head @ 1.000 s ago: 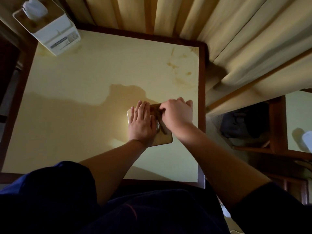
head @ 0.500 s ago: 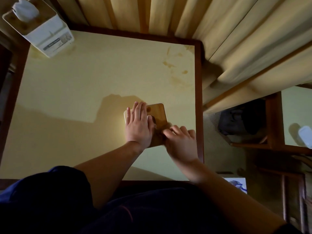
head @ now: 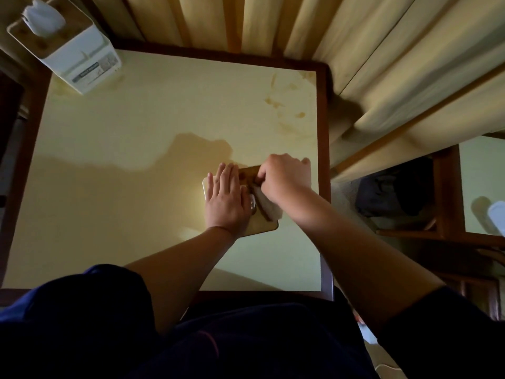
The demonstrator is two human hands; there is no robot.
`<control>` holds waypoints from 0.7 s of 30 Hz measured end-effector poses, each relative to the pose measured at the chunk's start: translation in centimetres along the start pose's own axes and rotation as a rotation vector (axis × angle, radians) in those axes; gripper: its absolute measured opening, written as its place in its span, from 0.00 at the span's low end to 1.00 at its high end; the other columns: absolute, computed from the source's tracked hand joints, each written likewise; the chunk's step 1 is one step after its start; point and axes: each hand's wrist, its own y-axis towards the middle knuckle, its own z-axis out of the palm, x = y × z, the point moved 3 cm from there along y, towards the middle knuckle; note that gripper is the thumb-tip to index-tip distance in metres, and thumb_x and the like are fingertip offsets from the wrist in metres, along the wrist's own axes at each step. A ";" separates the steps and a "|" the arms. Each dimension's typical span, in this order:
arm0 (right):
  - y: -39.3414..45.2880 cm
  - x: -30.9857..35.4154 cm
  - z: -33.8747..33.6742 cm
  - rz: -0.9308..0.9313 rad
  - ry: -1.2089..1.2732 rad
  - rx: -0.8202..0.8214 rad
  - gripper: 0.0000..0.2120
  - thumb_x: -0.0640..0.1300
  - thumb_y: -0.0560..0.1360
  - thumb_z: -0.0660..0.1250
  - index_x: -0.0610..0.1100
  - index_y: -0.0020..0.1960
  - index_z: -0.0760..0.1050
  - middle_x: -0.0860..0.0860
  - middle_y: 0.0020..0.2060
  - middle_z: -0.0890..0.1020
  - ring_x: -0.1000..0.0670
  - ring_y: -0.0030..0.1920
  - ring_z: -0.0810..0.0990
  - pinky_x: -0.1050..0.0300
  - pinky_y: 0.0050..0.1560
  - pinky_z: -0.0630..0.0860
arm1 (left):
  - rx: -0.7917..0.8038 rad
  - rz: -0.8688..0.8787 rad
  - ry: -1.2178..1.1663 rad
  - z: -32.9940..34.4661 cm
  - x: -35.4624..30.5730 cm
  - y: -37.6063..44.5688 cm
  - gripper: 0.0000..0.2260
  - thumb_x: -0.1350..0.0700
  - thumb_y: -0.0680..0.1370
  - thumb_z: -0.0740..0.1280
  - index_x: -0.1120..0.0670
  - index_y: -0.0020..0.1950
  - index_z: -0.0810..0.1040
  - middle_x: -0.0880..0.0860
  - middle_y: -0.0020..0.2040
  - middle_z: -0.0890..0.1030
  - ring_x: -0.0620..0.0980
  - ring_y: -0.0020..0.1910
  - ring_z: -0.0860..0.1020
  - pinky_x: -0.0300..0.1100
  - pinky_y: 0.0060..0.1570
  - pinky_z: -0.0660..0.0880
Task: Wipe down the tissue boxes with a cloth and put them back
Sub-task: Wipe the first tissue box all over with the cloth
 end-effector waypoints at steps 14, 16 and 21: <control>-8.2 -3.6 6.2 -0.156 0.045 -0.129 0.06 0.46 0.79 0.68 0.51 0.44 0.81 0.54 0.41 0.80 0.46 0.38 0.81 0.47 0.52 0.71 | 0.030 0.000 0.048 0.4 0.4 0.2 0.26 0.49 0.84 0.50 0.62 0.78 0.67 0.60 0.77 0.70 0.58 0.81 0.60 0.54 0.82 0.48; -8.6 -3.8 5.9 -0.165 0.010 0.001 0.07 0.49 0.79 0.66 0.52 0.46 0.82 0.54 0.41 0.81 0.47 0.41 0.81 0.46 0.57 0.71 | 0.028 -0.002 0.054 0.4 0.3 0.3 0.27 0.49 0.84 0.49 0.62 0.78 0.68 0.60 0.77 0.70 0.58 0.81 0.61 0.55 0.81 0.48; -6.2 -2.5 3.0 -0.112 0.011 0.182 0.05 0.49 0.78 0.69 0.51 0.48 0.84 0.55 0.38 0.82 0.48 0.44 0.81 0.43 0.66 0.68 | 0.029 -0.020 0.027 0.3 0.2 0.2 0.27 0.49 0.84 0.49 0.61 0.79 0.67 0.58 0.78 0.69 0.56 0.82 0.59 0.53 0.82 0.46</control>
